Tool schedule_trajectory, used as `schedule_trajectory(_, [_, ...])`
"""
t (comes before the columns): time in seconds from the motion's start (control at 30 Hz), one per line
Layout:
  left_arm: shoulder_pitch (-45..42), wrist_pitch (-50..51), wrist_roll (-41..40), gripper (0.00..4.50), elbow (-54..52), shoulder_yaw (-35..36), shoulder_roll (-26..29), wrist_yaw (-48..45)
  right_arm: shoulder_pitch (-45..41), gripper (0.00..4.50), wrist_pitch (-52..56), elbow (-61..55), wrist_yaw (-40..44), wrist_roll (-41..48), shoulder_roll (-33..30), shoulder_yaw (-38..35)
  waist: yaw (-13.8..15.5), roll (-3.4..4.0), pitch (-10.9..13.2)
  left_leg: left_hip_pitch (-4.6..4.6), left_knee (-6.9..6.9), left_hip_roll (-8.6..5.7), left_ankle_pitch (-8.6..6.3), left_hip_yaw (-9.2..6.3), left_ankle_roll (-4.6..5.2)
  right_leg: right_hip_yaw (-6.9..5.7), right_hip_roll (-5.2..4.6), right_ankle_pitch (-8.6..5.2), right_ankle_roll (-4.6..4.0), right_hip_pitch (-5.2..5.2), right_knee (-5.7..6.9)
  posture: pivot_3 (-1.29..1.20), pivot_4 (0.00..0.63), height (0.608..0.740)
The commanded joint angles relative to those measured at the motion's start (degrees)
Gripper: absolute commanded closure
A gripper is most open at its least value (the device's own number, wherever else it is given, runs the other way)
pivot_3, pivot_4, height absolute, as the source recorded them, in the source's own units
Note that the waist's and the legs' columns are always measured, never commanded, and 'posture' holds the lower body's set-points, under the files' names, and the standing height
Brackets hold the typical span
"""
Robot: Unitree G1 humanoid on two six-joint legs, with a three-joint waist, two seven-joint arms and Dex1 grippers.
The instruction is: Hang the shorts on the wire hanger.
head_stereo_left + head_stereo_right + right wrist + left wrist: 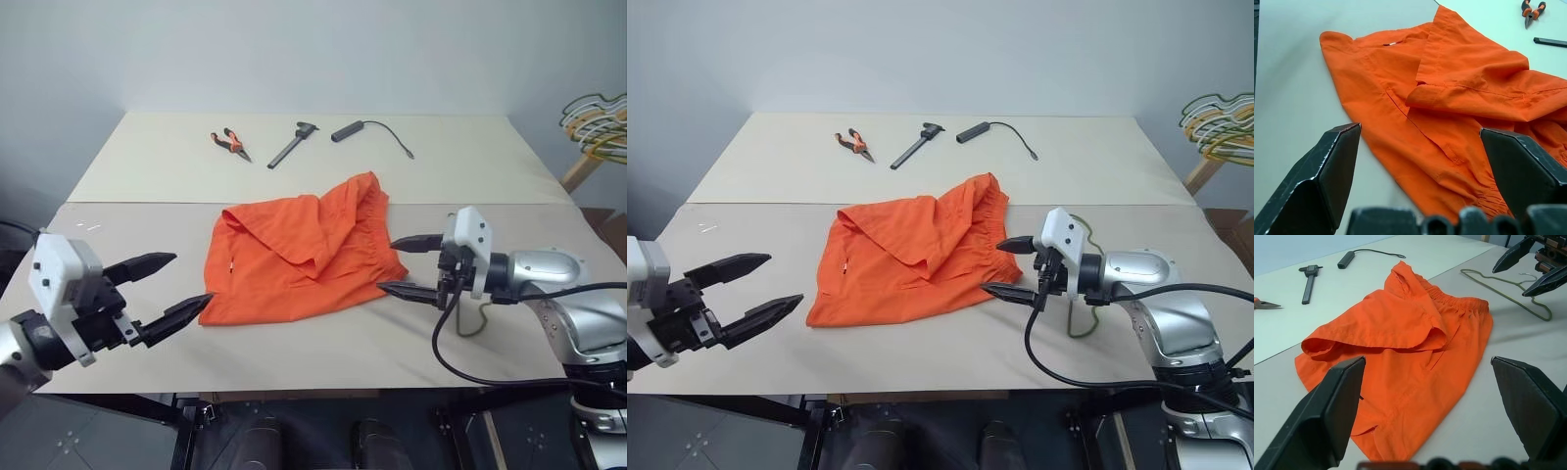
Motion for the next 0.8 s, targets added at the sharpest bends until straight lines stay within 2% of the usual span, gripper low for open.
schedule_trajectory(0.03, [-0.76, -1.59, -0.57, 0.02, -0.42, 1.28, 0.08, -0.53, -0.44, 0.00, -1.17, -1.50, 0.01, 0.49, -0.07, -1.28, 0.00, 0.00, 0.00, 0.00, 0.00, 0.00, 0.00, 0.00, 0.00, 0.00, 0.00, 0.00, 0.00, 0.00, 0.00, 0.23, 0.111, 0.740])
schedule_trajectory(0.37, [-2.57, -0.93, -1.87, 0.02, 0.30, -0.84, 1.66, -1.01, 1.56, 0.00, -1.85, -4.11, -1.36, -1.10, -0.88, -1.44, -0.08, 0.00, -0.01, 0.00, 0.00, 0.00, 0.00, 0.00, 0.00, 0.00, 0.00, 0.00, 0.00, 0.00, 0.00, 0.20, 0.105, 0.740])
schedule_trajectory(0.63, [-3.97, -1.50, -1.08, 0.02, 0.23, -3.14, 1.28, -1.88, 3.89, 0.00, -22.10, -3.48, 0.68, -19.59, -6.35, 7.20, -0.25, 0.01, -0.01, 0.01, 0.01, -0.02, 0.02, 0.06, -0.03, -0.01, 0.01, 0.00, 0.01, 0.00, 0.00, 0.18, 0.107, 0.740])
schedule_trajectory(0.73, [-4.14, -1.59, -0.74, 0.02, 0.61, -3.79, 1.42, -2.41, 3.95, 0.00, -29.40, -1.28, -1.24, -28.26, -7.27, 11.40, -0.44, 0.00, -0.01, 0.01, 0.01, -0.01, 0.02, 0.06, -0.04, -0.01, 0.00, 0.00, 0.01, -0.01, 0.00, 0.15, 0.113, 0.740])
schedule_trajectory(0.8, [-4.65, -1.70, -0.33, 0.02, 1.03, -4.57, 1.60, -2.63, 2.46, 0.00, -31.12, 1.74, -4.18, -34.07, -5.64, 14.36, -0.69, 0.00, -0.01, 0.01, 0.02, -0.02, 0.04, 0.08, -0.08, 0.00, 0.00, 0.00, 0.00, -0.01, 0.01, 0.15, 0.113, 0.740])
